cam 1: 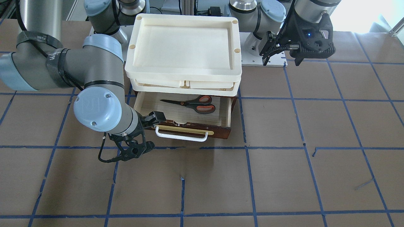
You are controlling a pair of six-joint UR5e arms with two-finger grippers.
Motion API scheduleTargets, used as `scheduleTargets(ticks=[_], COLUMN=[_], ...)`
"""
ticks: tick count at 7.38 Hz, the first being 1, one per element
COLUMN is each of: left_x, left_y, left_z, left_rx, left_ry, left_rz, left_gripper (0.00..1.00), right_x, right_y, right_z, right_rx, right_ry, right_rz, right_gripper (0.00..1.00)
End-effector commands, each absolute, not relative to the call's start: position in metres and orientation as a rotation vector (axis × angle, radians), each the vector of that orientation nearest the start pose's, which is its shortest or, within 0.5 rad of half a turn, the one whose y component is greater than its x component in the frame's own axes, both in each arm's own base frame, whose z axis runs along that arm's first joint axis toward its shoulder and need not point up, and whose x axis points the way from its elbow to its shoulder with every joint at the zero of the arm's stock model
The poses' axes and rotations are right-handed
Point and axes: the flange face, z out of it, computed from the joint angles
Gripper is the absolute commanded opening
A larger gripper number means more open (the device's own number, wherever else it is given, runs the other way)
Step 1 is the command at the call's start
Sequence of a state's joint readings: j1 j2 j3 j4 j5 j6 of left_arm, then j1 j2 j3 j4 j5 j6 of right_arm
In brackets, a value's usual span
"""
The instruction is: Place scissors in drawer with both arms
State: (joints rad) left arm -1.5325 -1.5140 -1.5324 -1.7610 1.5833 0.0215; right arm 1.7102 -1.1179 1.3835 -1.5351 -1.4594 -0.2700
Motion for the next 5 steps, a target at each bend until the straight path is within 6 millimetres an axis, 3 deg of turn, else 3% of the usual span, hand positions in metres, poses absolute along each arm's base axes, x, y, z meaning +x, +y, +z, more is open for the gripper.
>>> scheduleTargets(ticks=[1, 5], left_x=[-0.1145, -0.1145], left_y=[-0.4608, -0.4609], left_z=[0.5155, 0.5162], left_rx=[-0.025, -0.035], left_ry=[3.129, 3.128], left_rz=[0.149, 0.147], left_gripper=[1.00, 1.00], right_x=[0.2319, 0.2327], right_y=[-0.5990, -0.5890], right_z=[0.3231, 0.3206], right_rx=[-0.580, -0.563], right_ry=[2.920, 2.913], right_rz=[0.456, 0.502], right_gripper=[0.99, 0.97])
